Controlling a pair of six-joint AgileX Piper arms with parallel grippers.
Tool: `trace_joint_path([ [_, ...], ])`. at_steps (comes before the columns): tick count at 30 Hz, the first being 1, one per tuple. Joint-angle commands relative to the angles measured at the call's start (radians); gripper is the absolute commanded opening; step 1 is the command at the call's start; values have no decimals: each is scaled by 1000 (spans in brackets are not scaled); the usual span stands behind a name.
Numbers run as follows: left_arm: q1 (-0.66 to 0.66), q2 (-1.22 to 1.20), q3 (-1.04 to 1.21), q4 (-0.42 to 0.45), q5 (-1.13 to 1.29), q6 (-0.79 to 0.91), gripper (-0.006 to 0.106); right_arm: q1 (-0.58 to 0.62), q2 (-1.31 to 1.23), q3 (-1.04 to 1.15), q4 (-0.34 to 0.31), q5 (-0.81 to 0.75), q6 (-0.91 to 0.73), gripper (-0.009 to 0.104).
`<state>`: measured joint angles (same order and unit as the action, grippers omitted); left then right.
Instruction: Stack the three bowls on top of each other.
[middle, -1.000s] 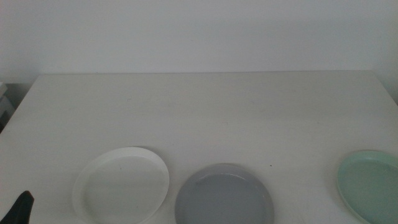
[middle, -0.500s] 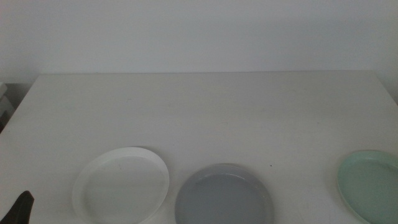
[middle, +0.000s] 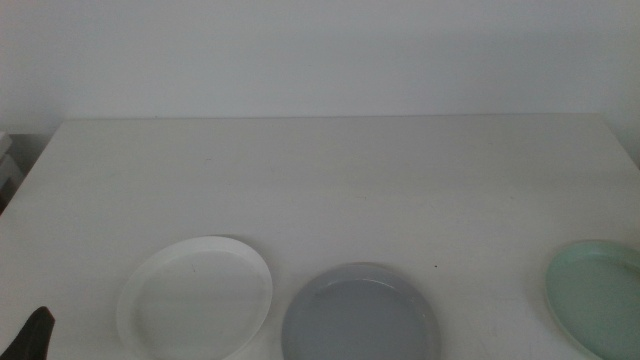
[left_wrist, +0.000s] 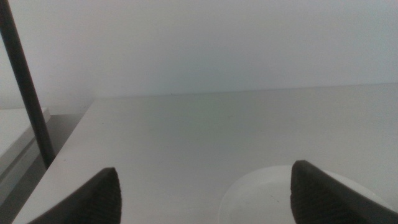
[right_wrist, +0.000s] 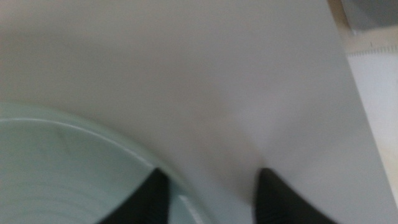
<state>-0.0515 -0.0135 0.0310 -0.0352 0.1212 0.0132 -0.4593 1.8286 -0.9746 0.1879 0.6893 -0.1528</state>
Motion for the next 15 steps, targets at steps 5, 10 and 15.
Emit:
trace_joint_path([
  [5, 1, -14, -5, -4, -79, -13, 105, 26, -17, -7, 16, 3, 9, -1],
  [10, 1, -14, -5, -4, -79, -13, 105, 63, -122, -62, 1, 108, 46, -1],
  [15, 1, -14, -5, -4, -79, -13, 105, 166, -254, -166, 3, 215, 106, -1],
])
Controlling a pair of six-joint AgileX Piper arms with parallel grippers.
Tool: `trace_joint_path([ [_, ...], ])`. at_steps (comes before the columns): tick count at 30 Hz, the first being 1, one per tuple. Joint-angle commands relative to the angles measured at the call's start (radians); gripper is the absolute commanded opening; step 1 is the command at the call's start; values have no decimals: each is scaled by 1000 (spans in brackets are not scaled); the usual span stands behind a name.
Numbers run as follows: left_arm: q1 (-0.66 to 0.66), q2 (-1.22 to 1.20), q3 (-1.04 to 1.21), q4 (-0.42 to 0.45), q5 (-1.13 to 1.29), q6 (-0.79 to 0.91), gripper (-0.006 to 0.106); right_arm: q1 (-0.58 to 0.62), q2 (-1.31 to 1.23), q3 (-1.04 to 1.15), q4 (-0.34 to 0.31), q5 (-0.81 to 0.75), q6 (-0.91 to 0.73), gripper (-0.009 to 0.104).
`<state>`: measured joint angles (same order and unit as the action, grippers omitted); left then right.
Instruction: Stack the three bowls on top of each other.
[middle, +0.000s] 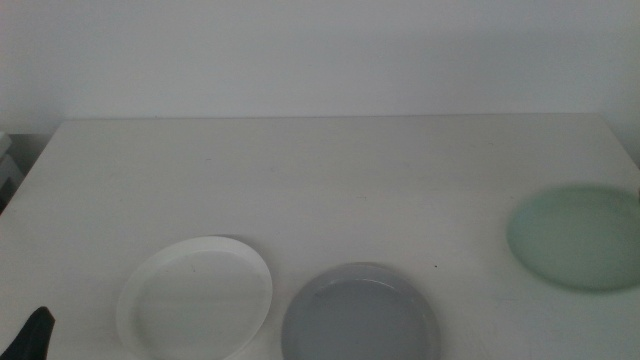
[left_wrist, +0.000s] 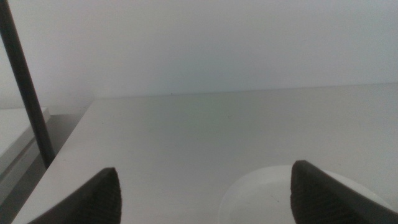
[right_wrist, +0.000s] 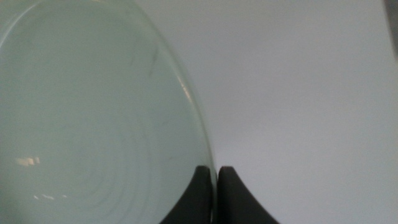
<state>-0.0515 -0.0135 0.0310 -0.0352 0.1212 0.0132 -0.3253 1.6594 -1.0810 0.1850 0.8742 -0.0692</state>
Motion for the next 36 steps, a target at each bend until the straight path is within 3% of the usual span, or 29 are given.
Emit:
trace_joint_path([
  [1, 1, -14, -5, -4, -79, -13, 105, 62, -107, -83, 14, 43, 37, -1],
  [9, 1, -14, -5, -4, -79, -13, 105, 376, -169, -134, 107, 95, 94, -1],
  [18, 1, -14, -5, -4, -79, -13, 105, 697, -137, -122, 104, 11, 162, -1],
  [25, 1, -14, -5, -4, -79, -13, 105, 795, -75, -75, 87, -45, 160, -1],
  [36, 1, -14, -5, -4, -79, -13, 105, 799, -25, 16, 86, -127, 134, -1],
])
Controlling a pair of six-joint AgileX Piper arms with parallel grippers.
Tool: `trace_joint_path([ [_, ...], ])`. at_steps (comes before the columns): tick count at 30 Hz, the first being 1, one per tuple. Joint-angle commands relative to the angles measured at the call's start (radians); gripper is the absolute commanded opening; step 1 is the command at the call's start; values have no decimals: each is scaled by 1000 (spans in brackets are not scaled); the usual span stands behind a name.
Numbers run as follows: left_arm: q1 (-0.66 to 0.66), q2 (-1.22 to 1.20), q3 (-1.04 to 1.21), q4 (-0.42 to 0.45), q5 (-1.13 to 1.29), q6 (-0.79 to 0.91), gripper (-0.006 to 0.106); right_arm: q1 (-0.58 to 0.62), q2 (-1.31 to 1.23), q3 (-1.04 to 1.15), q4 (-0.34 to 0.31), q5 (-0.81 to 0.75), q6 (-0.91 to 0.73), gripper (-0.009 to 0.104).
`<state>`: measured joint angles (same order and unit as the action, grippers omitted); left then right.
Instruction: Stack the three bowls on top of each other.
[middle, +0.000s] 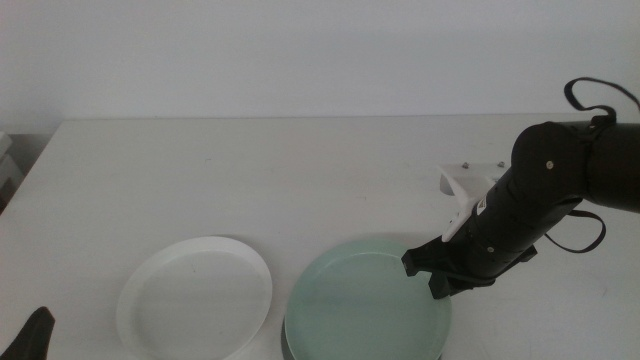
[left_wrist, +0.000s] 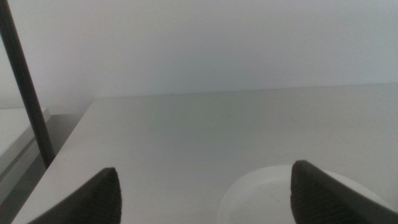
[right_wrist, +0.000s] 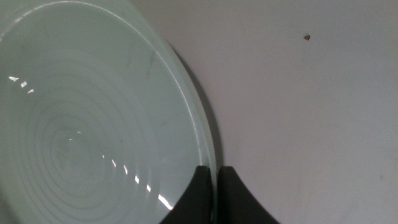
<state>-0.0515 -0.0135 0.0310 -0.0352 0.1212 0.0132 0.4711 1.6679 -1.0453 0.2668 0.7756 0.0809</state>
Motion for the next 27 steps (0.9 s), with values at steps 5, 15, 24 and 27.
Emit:
trace_joint_path([
  [5, 1, -14, -5, -4, -79, -13, 105, 3, -19, -19, 12, -26, -15, 8],
  [15, 1, -14, -5, -4, -79, -13, 105, -4, -188, -26, 11, -5, -46, 54],
  [24, 1, -14, -5, -4, -79, -13, 105, -9, -611, -63, -34, 118, -215, 53],
  [27, 1, -14, -5, -4, -79, -13, 105, -9, -745, -60, -52, 163, -259, 52],
])
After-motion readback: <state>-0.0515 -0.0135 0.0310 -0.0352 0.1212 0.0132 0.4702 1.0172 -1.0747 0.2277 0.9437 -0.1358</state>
